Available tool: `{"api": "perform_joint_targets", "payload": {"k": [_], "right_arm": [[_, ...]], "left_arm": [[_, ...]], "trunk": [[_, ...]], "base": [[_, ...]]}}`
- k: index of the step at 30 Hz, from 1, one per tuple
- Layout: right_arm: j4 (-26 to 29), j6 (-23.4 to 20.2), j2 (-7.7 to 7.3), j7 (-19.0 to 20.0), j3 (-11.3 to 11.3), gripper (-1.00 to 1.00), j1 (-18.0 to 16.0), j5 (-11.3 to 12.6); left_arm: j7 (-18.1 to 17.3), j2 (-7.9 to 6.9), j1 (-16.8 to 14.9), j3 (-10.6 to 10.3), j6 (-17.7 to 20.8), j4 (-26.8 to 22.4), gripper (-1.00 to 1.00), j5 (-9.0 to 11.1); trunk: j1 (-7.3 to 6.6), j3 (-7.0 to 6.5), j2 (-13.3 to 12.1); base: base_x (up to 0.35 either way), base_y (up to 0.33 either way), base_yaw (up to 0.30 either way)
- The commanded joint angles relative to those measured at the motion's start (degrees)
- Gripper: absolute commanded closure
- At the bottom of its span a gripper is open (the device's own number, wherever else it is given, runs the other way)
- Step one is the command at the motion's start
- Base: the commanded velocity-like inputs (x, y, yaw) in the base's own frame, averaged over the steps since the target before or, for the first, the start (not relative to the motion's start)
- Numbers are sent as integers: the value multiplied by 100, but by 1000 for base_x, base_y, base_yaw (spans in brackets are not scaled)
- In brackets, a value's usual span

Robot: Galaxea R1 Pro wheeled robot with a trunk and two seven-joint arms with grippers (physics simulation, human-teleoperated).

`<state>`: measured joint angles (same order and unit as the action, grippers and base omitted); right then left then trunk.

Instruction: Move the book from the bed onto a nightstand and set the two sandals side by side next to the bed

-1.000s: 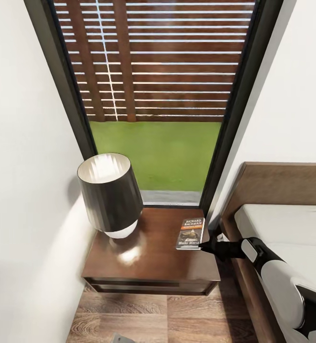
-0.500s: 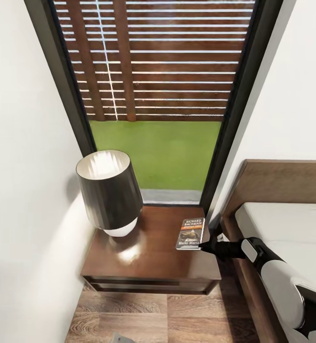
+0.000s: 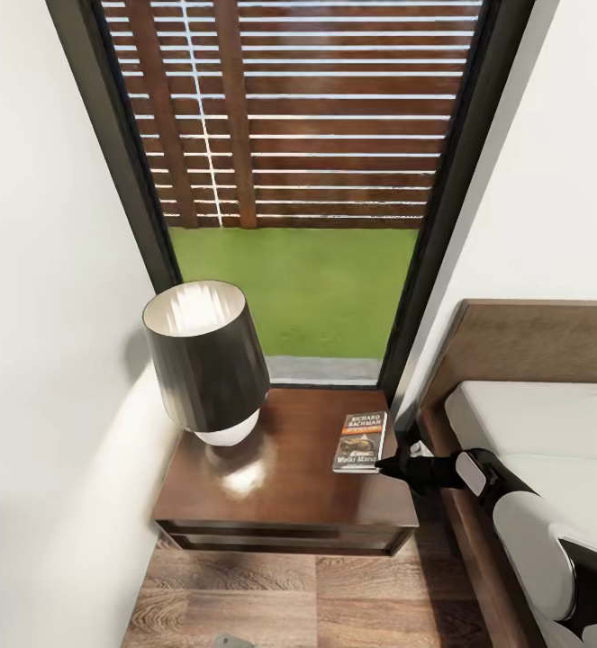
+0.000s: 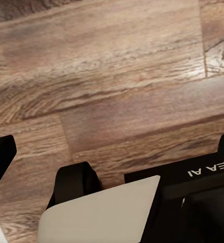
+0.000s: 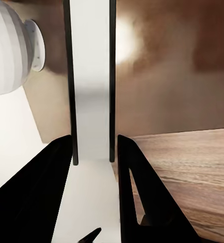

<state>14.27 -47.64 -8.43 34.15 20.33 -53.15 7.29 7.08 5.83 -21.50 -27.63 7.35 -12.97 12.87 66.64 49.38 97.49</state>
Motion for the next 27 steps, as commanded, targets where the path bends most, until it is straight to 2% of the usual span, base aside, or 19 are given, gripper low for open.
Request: {"api": "perform_joint_targets", "payload": {"k": [1,10,21,27], "right_arm": [[3,-46,-1,-26,6,100,-2,75],[-10,-44,-1,-24,6,100,-2,72],[-19,-44,-8,-29,6,100,-2,71],[-21,-43,-9,-30,6,100,-2,71]], "left_arm": [[36,-3,-1,-49,30,-12,-100,58],[39,-3,-3,-49,30,-12,-100,58],[40,-3,-3,-49,30,-12,-100,56],[42,-3,-3,-49,30,-12,-100,57]], "trunk": [[22,23,44],[220,184,405],[220,184,405],[351,292,645]], "base": [[0,0,0],[0,0,0],[0,0,0],[0,0,0]]}}
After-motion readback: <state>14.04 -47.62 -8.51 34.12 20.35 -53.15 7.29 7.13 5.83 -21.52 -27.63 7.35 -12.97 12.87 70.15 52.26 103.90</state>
